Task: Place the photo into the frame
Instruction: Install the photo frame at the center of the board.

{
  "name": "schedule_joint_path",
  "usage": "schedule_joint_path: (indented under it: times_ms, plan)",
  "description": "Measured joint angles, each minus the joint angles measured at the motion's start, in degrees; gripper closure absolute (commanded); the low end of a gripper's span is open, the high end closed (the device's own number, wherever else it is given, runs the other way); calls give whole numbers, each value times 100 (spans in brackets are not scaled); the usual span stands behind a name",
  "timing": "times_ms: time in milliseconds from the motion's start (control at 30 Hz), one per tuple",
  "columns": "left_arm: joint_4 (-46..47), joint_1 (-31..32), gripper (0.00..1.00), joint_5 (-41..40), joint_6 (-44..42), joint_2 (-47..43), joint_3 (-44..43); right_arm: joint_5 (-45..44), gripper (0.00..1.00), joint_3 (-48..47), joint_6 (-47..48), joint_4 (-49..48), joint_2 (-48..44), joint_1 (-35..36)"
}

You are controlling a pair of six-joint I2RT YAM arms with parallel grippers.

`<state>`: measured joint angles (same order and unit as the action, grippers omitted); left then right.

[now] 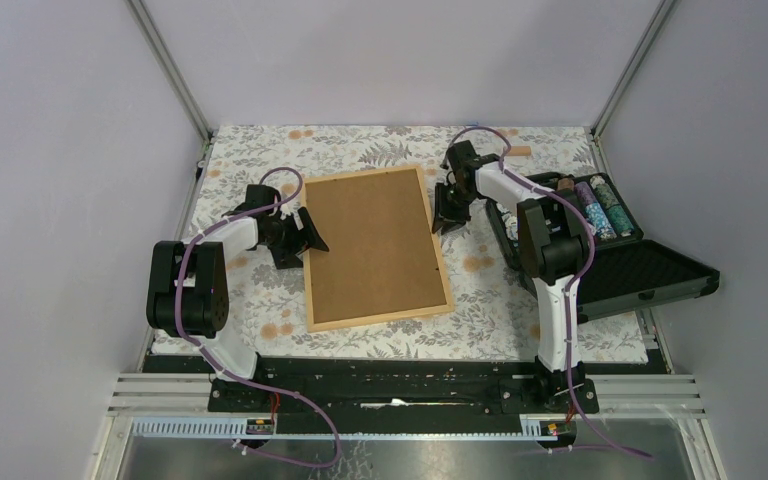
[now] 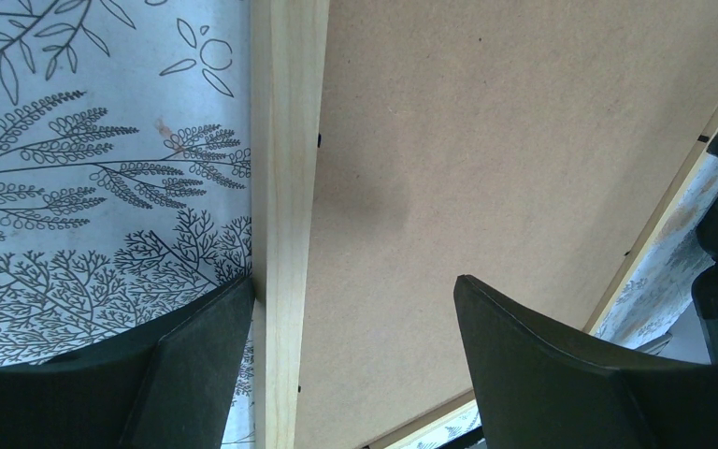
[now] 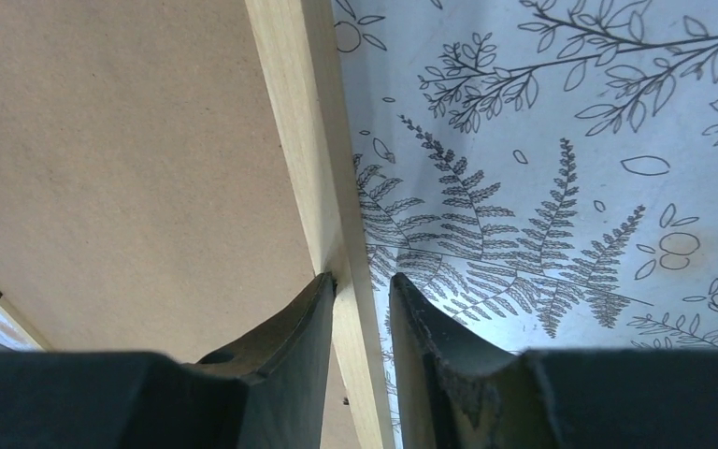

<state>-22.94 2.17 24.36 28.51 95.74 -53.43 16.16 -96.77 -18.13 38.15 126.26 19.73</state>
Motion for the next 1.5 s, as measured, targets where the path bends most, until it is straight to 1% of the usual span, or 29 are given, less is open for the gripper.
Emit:
schedule_joint_path:
  times_ms: [500,833,1167,1300,1400,1500]
  plan:
    - [0,0,16,0,0,0,0,20,64,111,-13,-142,-15,52]
    - [0,0,16,0,0,0,0,-483,65,-13,-208,13,0,201]
    - [2,0,16,11,0,0,0,-927,62,-345,-297,168,251,393]
    - [2,0,16,13,0,0,2,-975,61,-470,-308,297,321,409]
    - [0,0,16,13,0,0,0,-973,58,-514,-306,345,337,411]
    - [0,0,16,15,0,0,2,-850,52,-538,-254,365,339,402]
